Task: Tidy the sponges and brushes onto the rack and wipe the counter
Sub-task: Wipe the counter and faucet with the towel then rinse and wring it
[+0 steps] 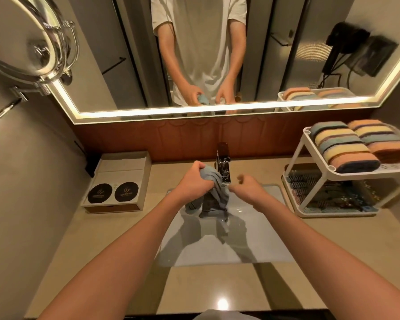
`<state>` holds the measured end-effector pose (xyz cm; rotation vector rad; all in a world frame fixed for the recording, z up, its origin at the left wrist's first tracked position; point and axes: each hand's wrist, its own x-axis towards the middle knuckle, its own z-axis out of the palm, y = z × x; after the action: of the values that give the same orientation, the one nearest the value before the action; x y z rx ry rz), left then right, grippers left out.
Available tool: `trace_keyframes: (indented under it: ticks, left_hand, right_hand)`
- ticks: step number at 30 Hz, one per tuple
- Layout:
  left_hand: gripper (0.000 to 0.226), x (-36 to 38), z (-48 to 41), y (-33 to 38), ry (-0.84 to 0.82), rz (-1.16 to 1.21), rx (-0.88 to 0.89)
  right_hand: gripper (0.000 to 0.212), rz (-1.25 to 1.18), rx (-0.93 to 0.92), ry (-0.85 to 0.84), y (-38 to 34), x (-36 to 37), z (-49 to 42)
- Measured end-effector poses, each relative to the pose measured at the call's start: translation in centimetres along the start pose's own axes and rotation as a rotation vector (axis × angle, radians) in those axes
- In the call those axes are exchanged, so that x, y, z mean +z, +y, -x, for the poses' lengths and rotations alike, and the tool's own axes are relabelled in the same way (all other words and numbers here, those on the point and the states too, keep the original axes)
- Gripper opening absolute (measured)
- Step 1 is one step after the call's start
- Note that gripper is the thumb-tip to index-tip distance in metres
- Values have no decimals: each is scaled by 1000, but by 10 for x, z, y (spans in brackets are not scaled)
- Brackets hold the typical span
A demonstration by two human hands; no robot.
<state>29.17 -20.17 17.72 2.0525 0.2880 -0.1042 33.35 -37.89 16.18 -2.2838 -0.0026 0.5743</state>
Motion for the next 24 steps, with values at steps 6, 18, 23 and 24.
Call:
trace_keyframes:
  ticks: [6, 18, 23, 24]
  left_hand:
    - [38, -6, -8, 17, -106, -214, 60]
    - [39, -11, 6, -2, -312, 376, -83]
    - [42, 6, 10, -22, -213, 333, 24]
    - [38, 5, 7, -19, -166, 323, 48]
  right_hand:
    - [66, -148, -510, -212, -23, 9, 12]
    - [37, -462, -401, -65, -38, 5, -1]
    - [36, -696, -271, -37, -40, 4, -3]
    - [35, -670, -290, -20, -40, 3, -2]
